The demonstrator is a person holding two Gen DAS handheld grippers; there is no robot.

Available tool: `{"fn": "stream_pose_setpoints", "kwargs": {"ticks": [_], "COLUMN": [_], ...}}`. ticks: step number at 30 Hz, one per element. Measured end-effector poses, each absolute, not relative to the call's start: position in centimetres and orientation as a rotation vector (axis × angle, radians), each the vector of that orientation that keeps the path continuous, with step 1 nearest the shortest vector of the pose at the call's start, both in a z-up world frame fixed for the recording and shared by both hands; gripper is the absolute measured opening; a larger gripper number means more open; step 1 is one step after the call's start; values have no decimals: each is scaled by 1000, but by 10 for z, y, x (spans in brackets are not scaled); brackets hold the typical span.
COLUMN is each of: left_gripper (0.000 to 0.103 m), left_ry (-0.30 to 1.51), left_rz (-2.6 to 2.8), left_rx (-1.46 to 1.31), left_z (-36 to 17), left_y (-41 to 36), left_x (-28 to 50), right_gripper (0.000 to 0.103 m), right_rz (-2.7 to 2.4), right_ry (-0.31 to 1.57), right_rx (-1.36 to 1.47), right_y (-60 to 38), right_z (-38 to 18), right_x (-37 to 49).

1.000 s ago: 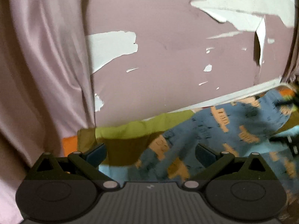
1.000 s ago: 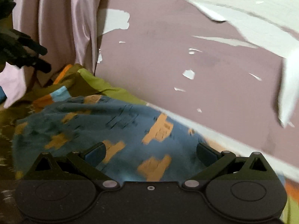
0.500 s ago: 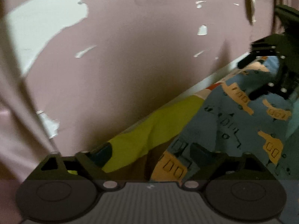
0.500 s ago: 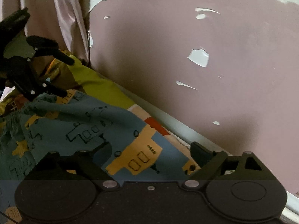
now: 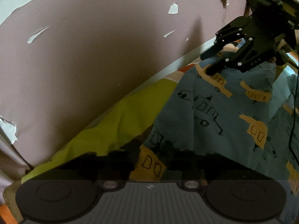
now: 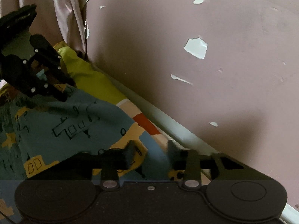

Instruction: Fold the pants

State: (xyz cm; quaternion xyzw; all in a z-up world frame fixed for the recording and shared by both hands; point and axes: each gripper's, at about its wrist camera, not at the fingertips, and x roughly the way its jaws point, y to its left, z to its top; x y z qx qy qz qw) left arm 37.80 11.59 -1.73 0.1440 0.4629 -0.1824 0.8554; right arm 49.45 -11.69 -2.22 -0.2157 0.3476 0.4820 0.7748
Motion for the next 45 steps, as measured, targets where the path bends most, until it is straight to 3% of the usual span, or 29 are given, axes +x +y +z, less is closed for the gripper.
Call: {"fn": "stream_pose_setpoints", "kwargs": {"ticks": [1,3,5,12,17,19,21,23,26,28,30,32,37,45], "left_gripper": [13,4,3,2,2,2,2,2,2,2,2,2,2,2], "left_ry": [974,965,963,867,888,899,900,894,888,889,877,857,814,845], "left_rz": [-378,-348,-319,-181,-166,-173,-177,-182,-178,-172,-166,-164,-128,-130], "left_rx": [303,304,291,307,255,211,196,209,225,237,250,256,277,212], "left_z": [-18,-14,-11,9,0,-3,0,2,2,-1,-1,3,10,5], "left_y": [114,109,109,118,129,132,139,140,138,132,127,128,133,145], "left_x": [377,378,375,373,384,383,383,383,383,386,384,381,384,390], "right_gripper": [27,10,4,0,0,14,40,59,63,55,13,2,0,0], "right_rz": [1044,1043,1035,937,909,919,964,1011,1039,1066,1083,1086,1004,957], "right_ry": [749,736,703,546,617,633,654,670,708,764,785,762,624,603], "right_rx": [-469,-471,-480,-438,-426,-384,-342,-309,-313,-332,-360,-407,-429,-473], "right_y": [-116,-114,-113,-119,-107,-109,-117,-121,-116,-107,-102,-100,-105,-96], "right_z": [-23,-23,-20,3,-12,-12,-9,-7,-10,-17,-21,-22,-16,-32], "right_x": [494,491,486,477,493,496,498,501,504,507,505,499,487,484]}}
